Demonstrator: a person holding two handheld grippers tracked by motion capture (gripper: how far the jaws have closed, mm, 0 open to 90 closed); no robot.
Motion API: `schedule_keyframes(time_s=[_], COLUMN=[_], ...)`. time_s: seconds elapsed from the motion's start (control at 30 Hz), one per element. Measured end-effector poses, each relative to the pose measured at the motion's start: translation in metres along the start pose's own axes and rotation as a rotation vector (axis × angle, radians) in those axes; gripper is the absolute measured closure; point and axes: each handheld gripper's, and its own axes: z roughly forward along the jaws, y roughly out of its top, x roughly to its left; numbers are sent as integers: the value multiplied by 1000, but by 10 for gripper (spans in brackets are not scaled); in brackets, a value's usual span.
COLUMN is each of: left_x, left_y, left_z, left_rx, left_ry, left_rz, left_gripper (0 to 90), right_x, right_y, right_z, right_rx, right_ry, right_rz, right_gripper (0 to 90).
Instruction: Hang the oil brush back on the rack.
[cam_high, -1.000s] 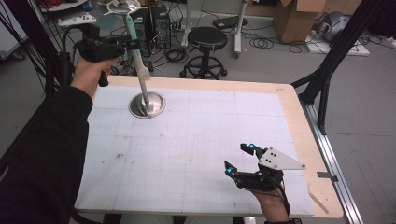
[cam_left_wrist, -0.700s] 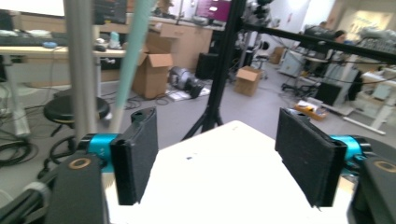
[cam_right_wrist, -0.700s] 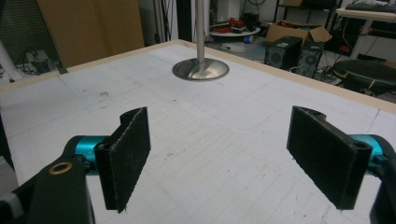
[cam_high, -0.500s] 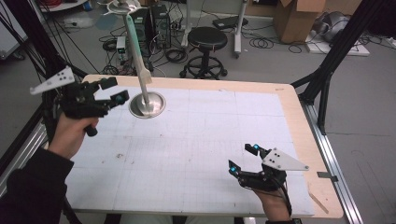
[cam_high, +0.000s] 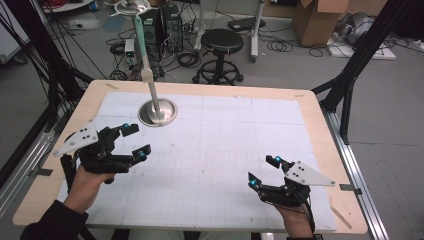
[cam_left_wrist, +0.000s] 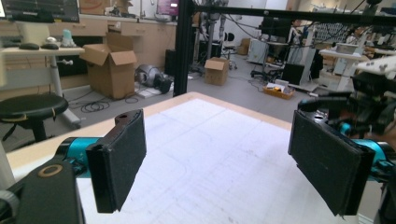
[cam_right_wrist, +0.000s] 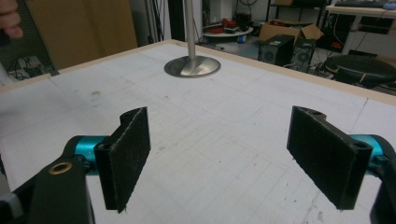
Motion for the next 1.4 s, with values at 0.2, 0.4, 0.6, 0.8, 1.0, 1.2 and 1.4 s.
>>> schedule_keyframes(time_s=[0.2, 0.4, 0.6, 0.8, 1.0, 1.2, 1.4], left_x=[-4, 1, 1, 3, 5, 8, 8], left_y=[-19, -28, -31, -31, -31, -31, -31], left_z=[-10, -19, -22, -22, -23, -24, -25], left_rx=[14, 20, 14, 14, 11, 7, 4], left_ry=[15, 36, 41, 44, 49, 57, 58], left_rz=[-20, -37, -39, -43, -44, -48, -55], left_gripper=[199, 200, 200, 199, 200, 199, 200], right_x=[2, 1, 4, 2, 1, 0, 0], right_y=[2, 1, 0, 0, -1, -1, -1], right_z=[0, 0, 5, 3, 4, 3, 3], right_rx=[-19, -17, 7, -1, 6, 6, 6], right_ry=[-1, -10, -3, -8, -7, -11, -10], right_rz=[-2, 5, -11, -3, 1, 4, 2], right_gripper=[201, 201, 201, 201, 201, 201, 201])
